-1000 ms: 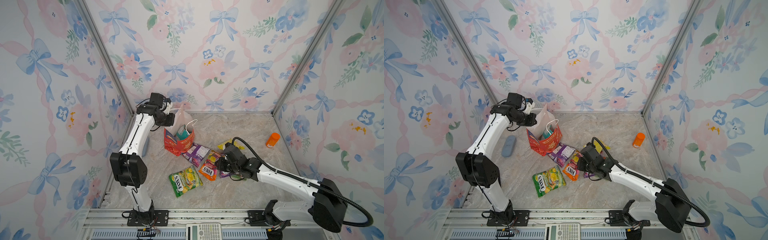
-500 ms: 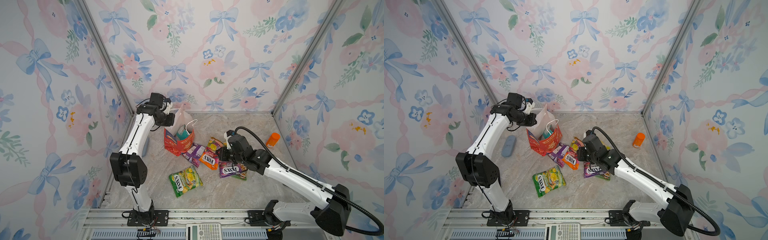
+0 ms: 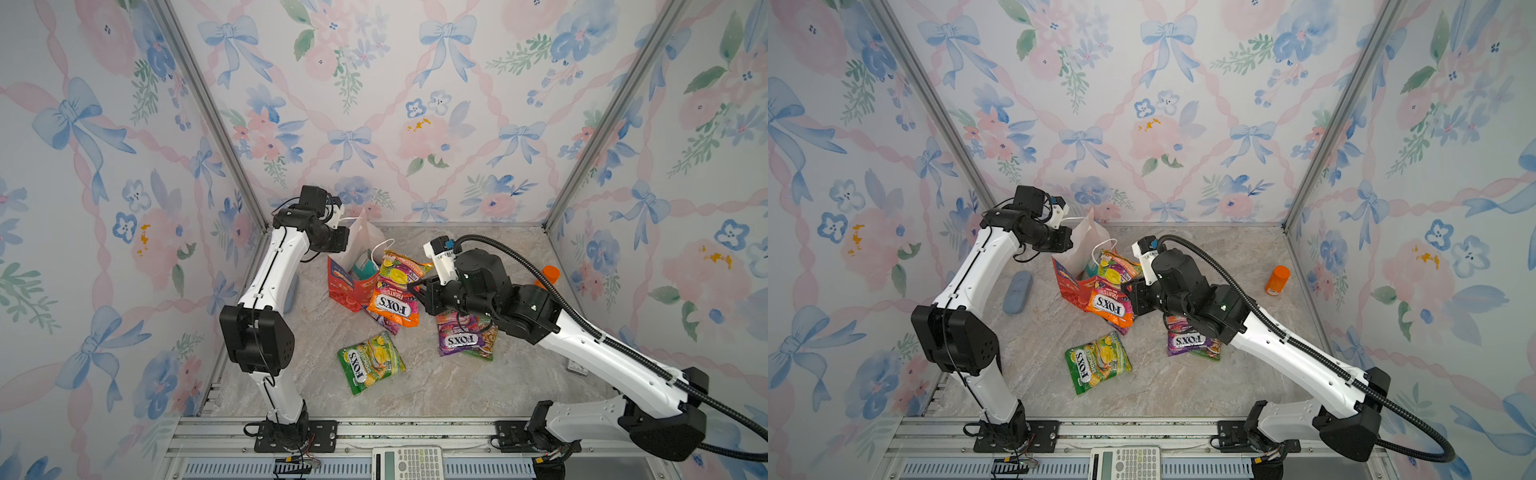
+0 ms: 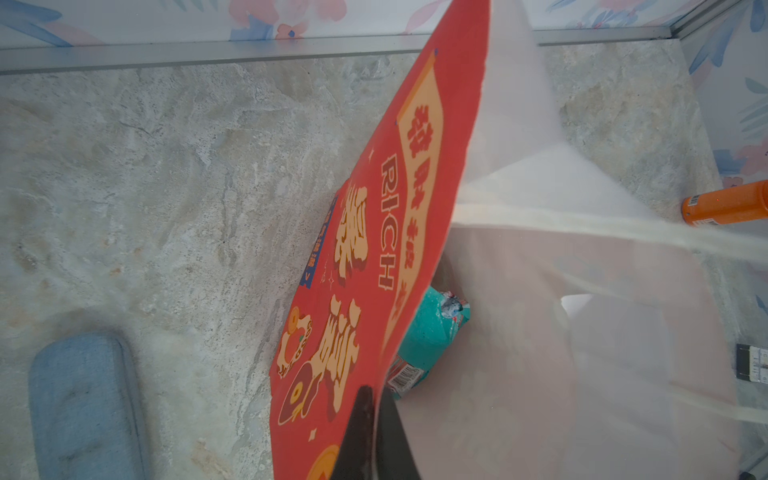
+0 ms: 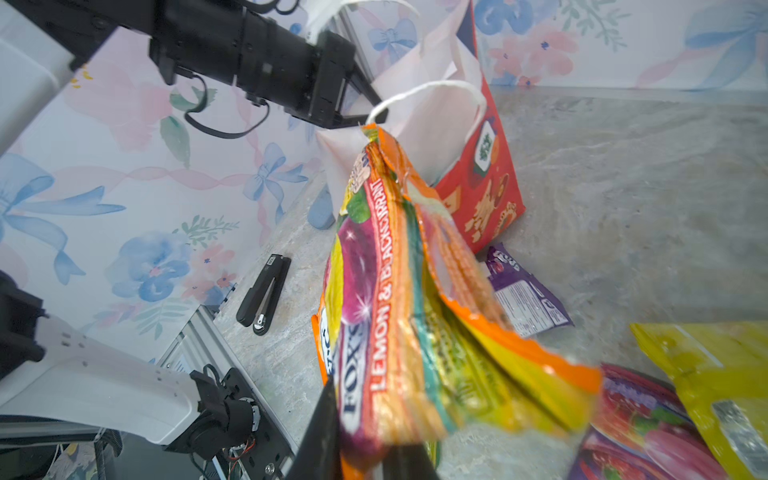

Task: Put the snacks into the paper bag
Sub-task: 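Carry the orange Fox's packet over the bag opening beside the left gripper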

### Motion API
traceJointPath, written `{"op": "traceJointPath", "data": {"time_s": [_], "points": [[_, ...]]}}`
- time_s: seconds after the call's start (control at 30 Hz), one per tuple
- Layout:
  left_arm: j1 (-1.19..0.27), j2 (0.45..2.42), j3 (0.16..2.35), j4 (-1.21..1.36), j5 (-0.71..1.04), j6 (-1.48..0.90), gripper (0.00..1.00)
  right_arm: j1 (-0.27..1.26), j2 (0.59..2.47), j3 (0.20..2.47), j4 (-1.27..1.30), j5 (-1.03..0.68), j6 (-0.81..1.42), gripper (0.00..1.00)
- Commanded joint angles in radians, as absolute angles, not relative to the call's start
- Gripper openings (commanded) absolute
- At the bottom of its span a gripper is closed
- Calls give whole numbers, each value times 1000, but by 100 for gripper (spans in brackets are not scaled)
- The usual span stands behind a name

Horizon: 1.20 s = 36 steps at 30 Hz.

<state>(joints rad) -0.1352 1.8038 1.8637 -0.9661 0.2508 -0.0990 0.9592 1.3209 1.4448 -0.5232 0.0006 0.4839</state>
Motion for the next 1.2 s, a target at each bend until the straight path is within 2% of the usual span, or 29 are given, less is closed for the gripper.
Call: {"op": "traceJointPath", "data": {"time_s": [0.0, 0.33, 0.67, 1.17], "points": [[-123, 1841, 1864, -988, 232, -103, 0, 986, 1374, 1537, -508, -46, 419, 4], [-119, 1841, 1861, -986, 247, -104, 0, 970, 1551, 1812, -521, -52, 361, 4], [-110, 1835, 1855, -986, 255, -104, 0, 842, 1724, 2027, -540, -51, 338, 4], [-111, 1835, 1858, -986, 273, -104, 0, 783, 2075, 2575, -687, 4, 258, 5]]}}
